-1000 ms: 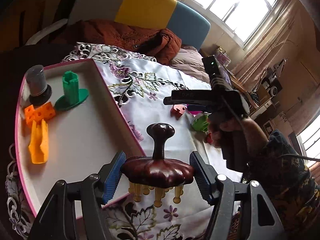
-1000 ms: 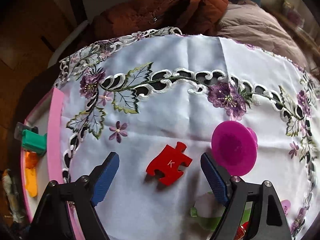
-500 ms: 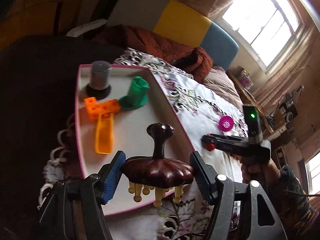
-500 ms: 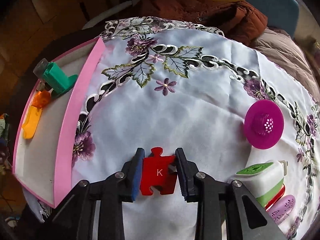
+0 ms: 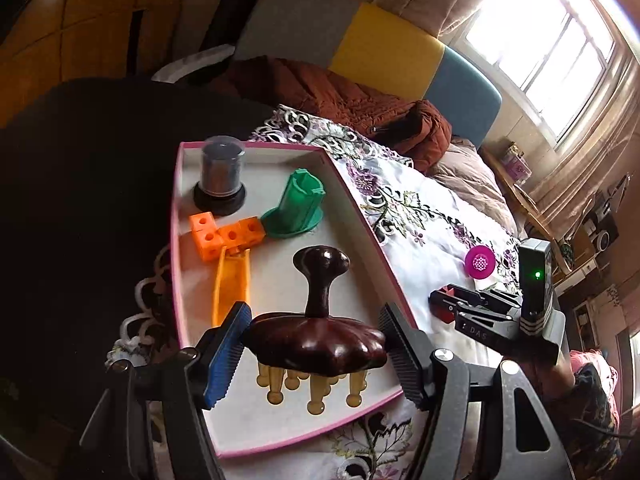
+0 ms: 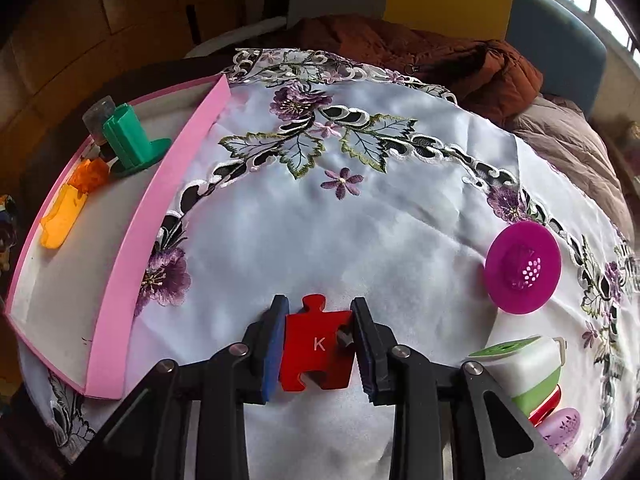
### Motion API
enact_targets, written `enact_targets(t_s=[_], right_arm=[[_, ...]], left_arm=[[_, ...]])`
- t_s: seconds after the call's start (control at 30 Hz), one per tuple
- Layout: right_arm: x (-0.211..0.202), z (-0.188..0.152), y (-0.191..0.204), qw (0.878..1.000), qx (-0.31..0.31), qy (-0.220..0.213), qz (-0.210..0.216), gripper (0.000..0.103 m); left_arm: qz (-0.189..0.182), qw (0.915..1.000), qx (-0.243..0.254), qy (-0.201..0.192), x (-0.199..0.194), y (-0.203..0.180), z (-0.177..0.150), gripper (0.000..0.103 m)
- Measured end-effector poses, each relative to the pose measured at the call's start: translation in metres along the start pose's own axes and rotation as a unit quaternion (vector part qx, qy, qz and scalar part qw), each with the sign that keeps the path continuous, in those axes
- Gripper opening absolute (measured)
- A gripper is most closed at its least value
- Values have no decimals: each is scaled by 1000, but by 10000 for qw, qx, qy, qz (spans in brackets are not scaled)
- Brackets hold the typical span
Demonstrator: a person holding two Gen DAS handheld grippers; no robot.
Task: Organize rigid objects
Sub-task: 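Lower the brown comb into the tray and open the left tool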
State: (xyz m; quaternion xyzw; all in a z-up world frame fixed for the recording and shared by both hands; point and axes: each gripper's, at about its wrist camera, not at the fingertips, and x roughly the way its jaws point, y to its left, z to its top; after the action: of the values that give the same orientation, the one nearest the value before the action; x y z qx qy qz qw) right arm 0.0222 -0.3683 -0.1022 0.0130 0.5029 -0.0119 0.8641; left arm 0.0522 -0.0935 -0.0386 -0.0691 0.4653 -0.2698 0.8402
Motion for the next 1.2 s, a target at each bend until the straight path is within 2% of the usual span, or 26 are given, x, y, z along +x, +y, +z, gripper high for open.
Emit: enact_targets(t_s=[0.33, 0.63, 0.73, 0.87, 1.0, 1.2], right_arm=[[1, 1, 2, 9999, -146, -14, -66, 32], [3, 4, 1, 9998, -173, -46, -15, 32], [4, 4, 0, 9998, -164, -56, -2, 32], [5, 5, 0, 9999, -138, -67, 11, 32], [5, 5, 0, 9999, -138, -69, 8, 32], [4, 5, 0, 9998, -164, -78, -27, 32]], left_arm=[[15, 9995, -63, 325, 54, -12, 25, 67], [380, 9980, -178, 482, 105, -2, 48, 67], [446, 9983, -133, 349, 112, -2, 57, 67], [498, 9978, -130, 417, 120, -3, 67, 67], [470, 9979, -90, 435, 114, -5, 65, 68], [554, 9981, 99, 247, 94, -11, 56, 69]])
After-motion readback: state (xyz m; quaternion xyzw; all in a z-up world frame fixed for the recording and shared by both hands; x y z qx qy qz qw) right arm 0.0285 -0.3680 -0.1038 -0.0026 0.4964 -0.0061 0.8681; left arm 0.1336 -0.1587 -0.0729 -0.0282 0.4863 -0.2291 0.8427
